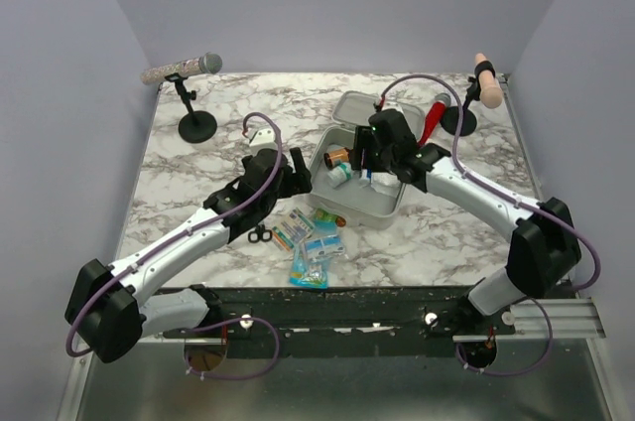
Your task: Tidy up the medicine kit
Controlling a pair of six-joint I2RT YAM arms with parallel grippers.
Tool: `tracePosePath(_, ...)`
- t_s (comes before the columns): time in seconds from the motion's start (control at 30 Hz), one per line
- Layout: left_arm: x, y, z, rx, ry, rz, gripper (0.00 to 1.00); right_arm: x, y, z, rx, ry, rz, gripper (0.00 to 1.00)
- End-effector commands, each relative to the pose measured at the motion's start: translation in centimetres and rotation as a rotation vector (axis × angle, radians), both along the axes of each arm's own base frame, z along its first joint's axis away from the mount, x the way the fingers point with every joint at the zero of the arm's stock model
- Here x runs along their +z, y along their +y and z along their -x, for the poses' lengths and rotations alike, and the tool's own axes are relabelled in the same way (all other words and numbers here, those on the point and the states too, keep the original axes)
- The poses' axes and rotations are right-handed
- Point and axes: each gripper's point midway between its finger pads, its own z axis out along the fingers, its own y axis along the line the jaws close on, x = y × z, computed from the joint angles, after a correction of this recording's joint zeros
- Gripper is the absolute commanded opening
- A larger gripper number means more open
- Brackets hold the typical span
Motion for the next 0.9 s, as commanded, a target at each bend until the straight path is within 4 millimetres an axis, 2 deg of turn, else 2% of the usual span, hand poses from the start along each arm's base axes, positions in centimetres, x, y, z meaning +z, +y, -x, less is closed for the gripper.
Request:
tracePosePath(0.0,-0.9,0.7,-0.1,0.023,0.012,-0.041,0.93,-0.8,2.9,-1.3,-0.091,0.134,-0.124,0.68)
tracePosePath(0.07,-1.4,1.1,0.3,0.04,0.023,-0.028,0.93,-1.5,4.3,-1.4,-0.114,0.204,-0.174,0.69)
tracePosePath(0.17,-1.7,1.6,0.9,0.064,0.028,0.003,0.93,-3.2,5.2,-1.6,-0.154,0.279,-0.196,0.7)
tracePosePath(0.33,-1.9,2.1,1.7,0.076,0.015,0.047,0.93,-6.1,3.9,-1.2,-0.227,0.332,-0.125,0.7)
tracePosePath(0.47,-2.4,1.7,1.8,0.057,0.028,0.052,0.93,-7.7,3.7,-1.2,-0.25,0.357,-0.107,0.7)
tracePosePath(0.67,-2.5,1.5,1.9,0.049,0.041,0.055,0.93,-9.3,3.4,-2.7,-0.257,0.345,-0.032,0.7)
tracePosePath(0.87,-2.4,1.8,2.1,0.05,0.026,0.062,0.93,-11.0,2.7,-3.3,-0.19,0.355,0.058,0.6)
